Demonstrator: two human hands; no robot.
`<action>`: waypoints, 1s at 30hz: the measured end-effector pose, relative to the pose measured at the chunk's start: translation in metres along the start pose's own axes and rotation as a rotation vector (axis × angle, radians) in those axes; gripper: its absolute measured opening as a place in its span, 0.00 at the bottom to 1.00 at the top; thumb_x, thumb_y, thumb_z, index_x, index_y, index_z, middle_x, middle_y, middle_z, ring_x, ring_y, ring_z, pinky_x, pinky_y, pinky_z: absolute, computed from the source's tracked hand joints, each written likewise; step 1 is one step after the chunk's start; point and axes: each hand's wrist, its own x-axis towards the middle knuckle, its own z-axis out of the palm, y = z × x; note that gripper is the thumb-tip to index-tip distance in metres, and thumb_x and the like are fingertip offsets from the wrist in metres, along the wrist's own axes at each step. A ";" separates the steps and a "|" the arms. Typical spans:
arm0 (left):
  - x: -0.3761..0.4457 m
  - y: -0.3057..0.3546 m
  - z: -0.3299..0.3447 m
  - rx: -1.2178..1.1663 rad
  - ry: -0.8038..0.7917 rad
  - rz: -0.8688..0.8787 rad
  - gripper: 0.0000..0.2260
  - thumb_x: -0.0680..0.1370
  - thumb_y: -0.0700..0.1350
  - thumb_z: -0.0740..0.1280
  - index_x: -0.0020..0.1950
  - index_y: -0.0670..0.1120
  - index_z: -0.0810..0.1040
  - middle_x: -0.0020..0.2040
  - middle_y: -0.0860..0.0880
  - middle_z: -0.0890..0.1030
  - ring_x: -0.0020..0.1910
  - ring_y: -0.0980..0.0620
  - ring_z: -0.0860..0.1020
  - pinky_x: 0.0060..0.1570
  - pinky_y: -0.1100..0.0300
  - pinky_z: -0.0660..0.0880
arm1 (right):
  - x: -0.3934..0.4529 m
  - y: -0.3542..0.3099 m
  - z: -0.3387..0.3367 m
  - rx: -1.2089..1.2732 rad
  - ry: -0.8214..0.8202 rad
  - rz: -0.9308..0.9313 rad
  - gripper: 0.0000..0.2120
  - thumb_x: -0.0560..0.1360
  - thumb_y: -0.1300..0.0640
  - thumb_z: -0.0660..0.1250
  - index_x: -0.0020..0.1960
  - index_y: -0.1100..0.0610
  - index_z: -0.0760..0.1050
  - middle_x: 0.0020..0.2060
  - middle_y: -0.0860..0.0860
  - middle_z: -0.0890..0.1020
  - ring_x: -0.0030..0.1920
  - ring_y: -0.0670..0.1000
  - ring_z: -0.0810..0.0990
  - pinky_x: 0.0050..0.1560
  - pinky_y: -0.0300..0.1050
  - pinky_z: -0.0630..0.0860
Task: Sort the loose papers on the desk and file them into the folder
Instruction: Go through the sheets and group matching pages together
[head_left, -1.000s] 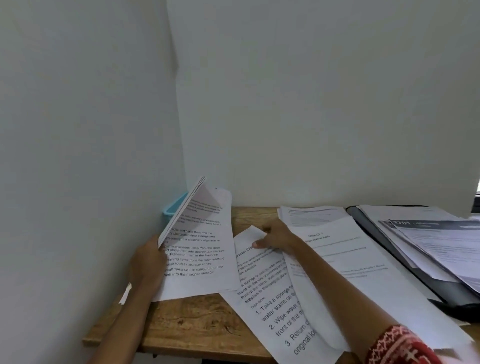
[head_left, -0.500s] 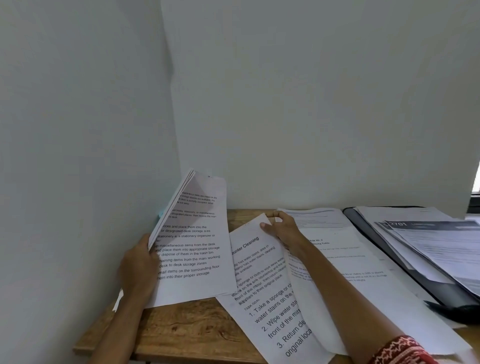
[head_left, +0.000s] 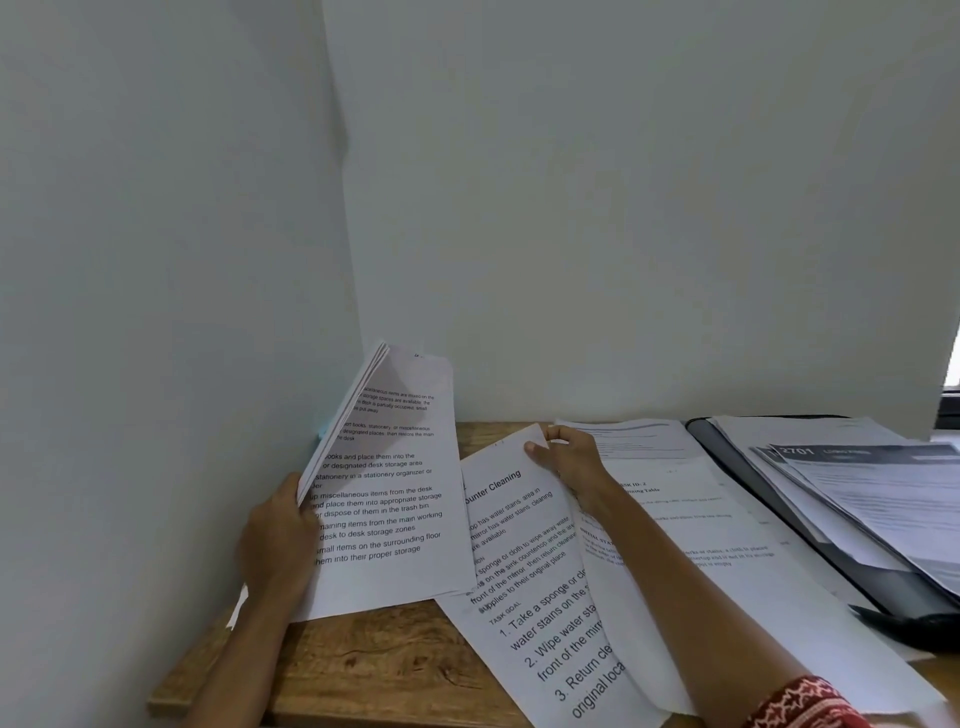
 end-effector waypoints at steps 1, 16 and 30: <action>-0.001 0.000 0.000 -0.017 0.002 -0.008 0.12 0.75 0.34 0.60 0.55 0.42 0.78 0.40 0.39 0.79 0.38 0.39 0.76 0.37 0.53 0.70 | 0.001 0.001 0.001 -0.033 0.030 -0.040 0.07 0.71 0.65 0.73 0.40 0.56 0.75 0.41 0.57 0.83 0.40 0.56 0.82 0.44 0.50 0.80; 0.002 0.006 -0.017 -0.499 -0.103 -0.079 0.13 0.80 0.48 0.59 0.43 0.41 0.76 0.26 0.48 0.74 0.22 0.50 0.72 0.23 0.62 0.71 | 0.003 -0.072 0.019 -0.451 0.084 -0.334 0.05 0.74 0.58 0.69 0.45 0.53 0.72 0.44 0.53 0.83 0.45 0.54 0.80 0.42 0.44 0.72; 0.003 0.030 -0.033 -0.959 -0.388 -0.221 0.12 0.79 0.48 0.62 0.52 0.41 0.80 0.46 0.40 0.84 0.47 0.38 0.82 0.51 0.40 0.77 | -0.016 -0.114 0.028 0.190 0.125 -0.397 0.02 0.77 0.63 0.66 0.47 0.59 0.72 0.36 0.53 0.80 0.30 0.42 0.78 0.28 0.33 0.73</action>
